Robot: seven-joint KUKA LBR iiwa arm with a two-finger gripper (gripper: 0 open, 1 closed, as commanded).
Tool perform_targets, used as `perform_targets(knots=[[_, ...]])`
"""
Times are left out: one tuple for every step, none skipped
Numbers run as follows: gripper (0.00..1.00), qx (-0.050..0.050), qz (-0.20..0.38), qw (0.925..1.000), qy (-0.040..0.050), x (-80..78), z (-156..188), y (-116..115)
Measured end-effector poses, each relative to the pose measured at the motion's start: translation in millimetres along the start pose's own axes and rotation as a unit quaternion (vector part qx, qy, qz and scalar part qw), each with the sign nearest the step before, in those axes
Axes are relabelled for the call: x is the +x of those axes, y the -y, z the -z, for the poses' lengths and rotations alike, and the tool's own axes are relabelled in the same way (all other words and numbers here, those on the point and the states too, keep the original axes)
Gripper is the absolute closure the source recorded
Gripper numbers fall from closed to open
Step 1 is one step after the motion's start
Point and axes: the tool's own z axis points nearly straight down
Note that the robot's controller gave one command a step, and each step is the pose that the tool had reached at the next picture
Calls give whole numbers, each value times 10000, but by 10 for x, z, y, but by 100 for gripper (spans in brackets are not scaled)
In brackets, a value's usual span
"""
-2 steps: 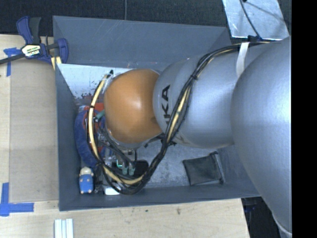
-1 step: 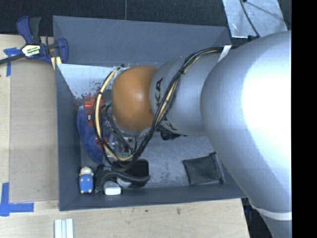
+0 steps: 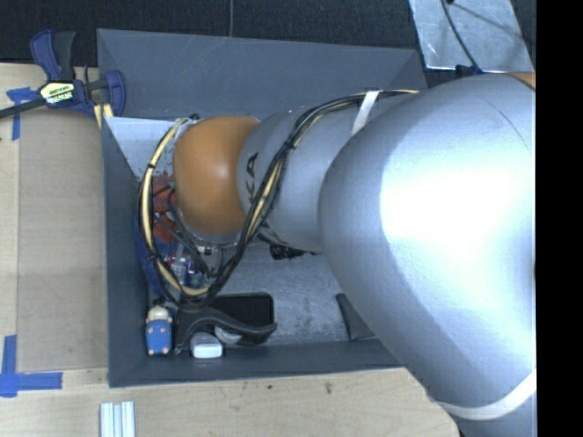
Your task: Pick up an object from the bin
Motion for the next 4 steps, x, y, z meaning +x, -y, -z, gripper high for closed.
perform_targets(knots=[[0,-104,-208,9997,46,9,30,461],[0,-33,-641,9979,19,168,6,31],[0,-38,-469,9989,-38,-284,-7,292],[100,-59,-461,9989,5,-301,45,267]])
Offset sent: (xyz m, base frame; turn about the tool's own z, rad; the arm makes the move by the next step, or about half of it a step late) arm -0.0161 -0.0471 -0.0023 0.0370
